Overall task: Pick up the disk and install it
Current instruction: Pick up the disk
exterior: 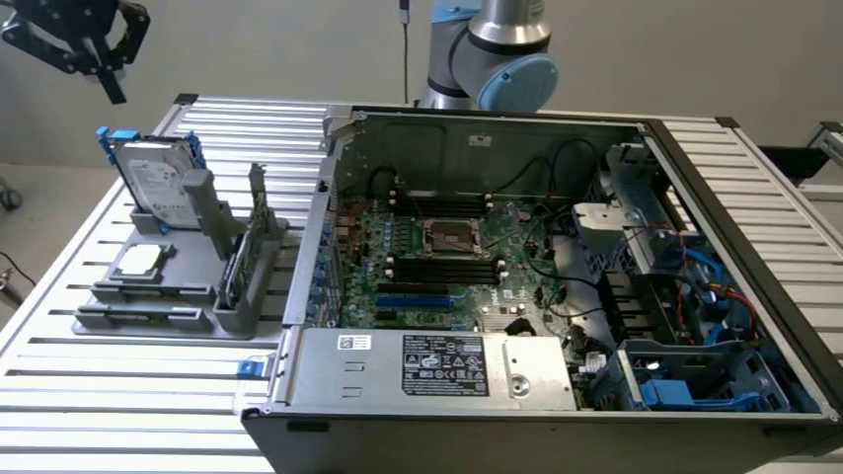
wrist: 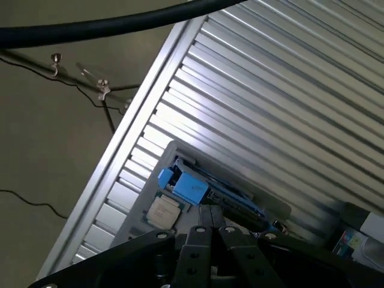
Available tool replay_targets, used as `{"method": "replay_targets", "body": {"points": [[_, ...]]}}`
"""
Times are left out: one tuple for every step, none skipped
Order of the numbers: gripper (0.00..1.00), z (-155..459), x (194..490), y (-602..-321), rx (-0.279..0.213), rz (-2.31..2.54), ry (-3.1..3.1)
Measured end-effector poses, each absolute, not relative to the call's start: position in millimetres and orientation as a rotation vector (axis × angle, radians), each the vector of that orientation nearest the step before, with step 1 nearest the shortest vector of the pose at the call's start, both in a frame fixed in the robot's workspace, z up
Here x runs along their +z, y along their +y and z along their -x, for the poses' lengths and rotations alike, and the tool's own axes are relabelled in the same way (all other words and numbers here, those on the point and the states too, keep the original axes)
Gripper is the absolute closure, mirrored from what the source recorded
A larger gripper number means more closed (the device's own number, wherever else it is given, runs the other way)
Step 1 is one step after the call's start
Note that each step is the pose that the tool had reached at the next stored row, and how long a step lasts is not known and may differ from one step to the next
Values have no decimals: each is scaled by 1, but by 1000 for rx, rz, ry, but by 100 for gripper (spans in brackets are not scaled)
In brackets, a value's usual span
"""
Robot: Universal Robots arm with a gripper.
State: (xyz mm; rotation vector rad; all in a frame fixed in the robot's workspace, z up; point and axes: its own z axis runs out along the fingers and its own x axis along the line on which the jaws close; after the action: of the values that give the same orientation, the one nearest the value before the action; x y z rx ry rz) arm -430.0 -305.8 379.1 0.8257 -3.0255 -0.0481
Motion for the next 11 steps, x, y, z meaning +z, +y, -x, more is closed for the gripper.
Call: {"method": "replay_targets", "body": {"points": [[89, 430, 379, -306, -48, -853, -3018], [89, 430, 379, -306, -48, -880, -3010], [89, 430, 379, -306, -48, -906, -3002], [89, 430, 379, -306, -48, -935, -2992], [89, 430, 378, -306, -48, -962, -2983], [89, 430, 378, -306, -48, -989, -2974], [89, 430, 378, -306, -48, -1015, -2965], [89, 430, 378, -306, -47, -1042, -2955], [89, 430, 378, -306, -47, -1068, -2945], [89, 430, 378, -306, -47, -1095, -2935], [89, 430, 378, -306, -47, -1123, -2924]]}}
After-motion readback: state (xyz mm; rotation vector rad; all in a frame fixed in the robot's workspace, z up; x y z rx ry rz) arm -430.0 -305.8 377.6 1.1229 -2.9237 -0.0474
